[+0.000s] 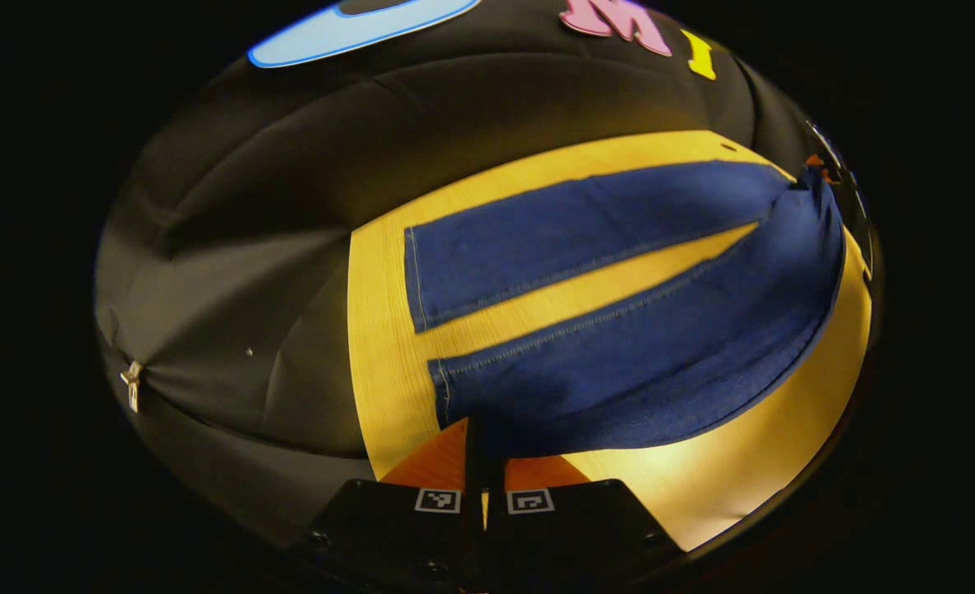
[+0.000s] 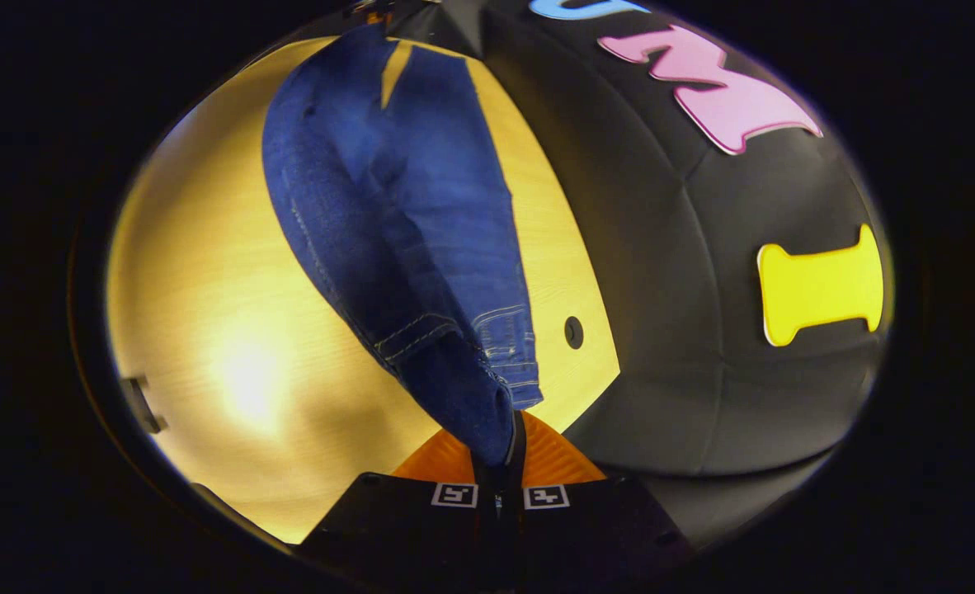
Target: Grasp the waist and the cuffs of the jeans and fold them to make the two legs overlap; first hold the waist and fold one-third of the jeans toward the cuffs, then hold the cuffs and fold the remaining one-third in the same direction to finish folding.
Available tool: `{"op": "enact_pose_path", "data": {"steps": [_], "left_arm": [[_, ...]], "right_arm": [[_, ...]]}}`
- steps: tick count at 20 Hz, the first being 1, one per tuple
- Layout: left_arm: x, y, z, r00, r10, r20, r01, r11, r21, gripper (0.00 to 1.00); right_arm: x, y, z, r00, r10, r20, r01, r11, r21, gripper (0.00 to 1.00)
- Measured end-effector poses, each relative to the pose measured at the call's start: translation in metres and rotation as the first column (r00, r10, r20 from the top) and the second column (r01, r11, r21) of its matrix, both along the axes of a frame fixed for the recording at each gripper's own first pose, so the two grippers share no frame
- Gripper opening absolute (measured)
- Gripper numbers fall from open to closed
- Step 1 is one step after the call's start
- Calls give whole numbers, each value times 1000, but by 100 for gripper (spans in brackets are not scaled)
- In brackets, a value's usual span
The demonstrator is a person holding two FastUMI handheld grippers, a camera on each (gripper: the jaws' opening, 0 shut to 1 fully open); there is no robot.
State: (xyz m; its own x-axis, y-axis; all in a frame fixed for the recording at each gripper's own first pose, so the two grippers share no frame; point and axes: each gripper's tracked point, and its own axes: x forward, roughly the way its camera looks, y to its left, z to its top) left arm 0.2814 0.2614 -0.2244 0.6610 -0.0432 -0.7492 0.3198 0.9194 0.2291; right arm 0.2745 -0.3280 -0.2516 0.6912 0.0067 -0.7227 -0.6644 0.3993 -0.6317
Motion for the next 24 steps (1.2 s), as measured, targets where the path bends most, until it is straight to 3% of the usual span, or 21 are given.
{"op": "enact_pose_path", "data": {"steps": [3,6,10,13,14,16,18,19,21,22,23,24], "left_arm": [[21,-5,38,998,70,7,-68,987,-147,6],[26,-2,63,990,132,-43,-138,961,-241,6],[31,7,56,975,199,-94,-217,939,-266,6],[26,22,52,958,260,-124,-286,907,-309,9],[25,27,51,954,273,-123,-298,903,-309,12],[21,36,50,952,282,-122,-306,902,-305,20],[29,60,53,954,288,-87,-300,904,-305,69],[32,70,59,955,290,-55,-293,905,-307,60],[28,76,71,950,312,14,-295,910,-290,86],[25,74,76,947,315,56,-287,914,-289,99],[24,72,87,943,315,108,-275,919,-284,97],[22,72,95,934,322,157,-271,921,-280,98]], "right_arm": [[38,-7,7,997,-70,-18,70,996,46,6],[68,-14,-9,974,-205,-92,216,969,119,6],[101,-18,-46,903,-370,-221,414,886,211,5],[117,-17,-70,823,-474,-312,551,801,235,6],[120,-20,-76,799,-502,-331,585,776,235,6],[126,-24,-69,778,-534,-331,617,748,243,12],[125,-36,-60,761,-575,-302,645,723,247,34],[126,-43,-52,758,-588,-282,650,714,260,55],[115,-41,-38,742,-607,-283,670,667,326,97],[115,-42,-35,733,-622,-277,679,638,363,94],[111,-39,-30,726,-631,-272,682,611,402,91],[105,-37,-28,717,-643,-270,686,582,437,99]]}}
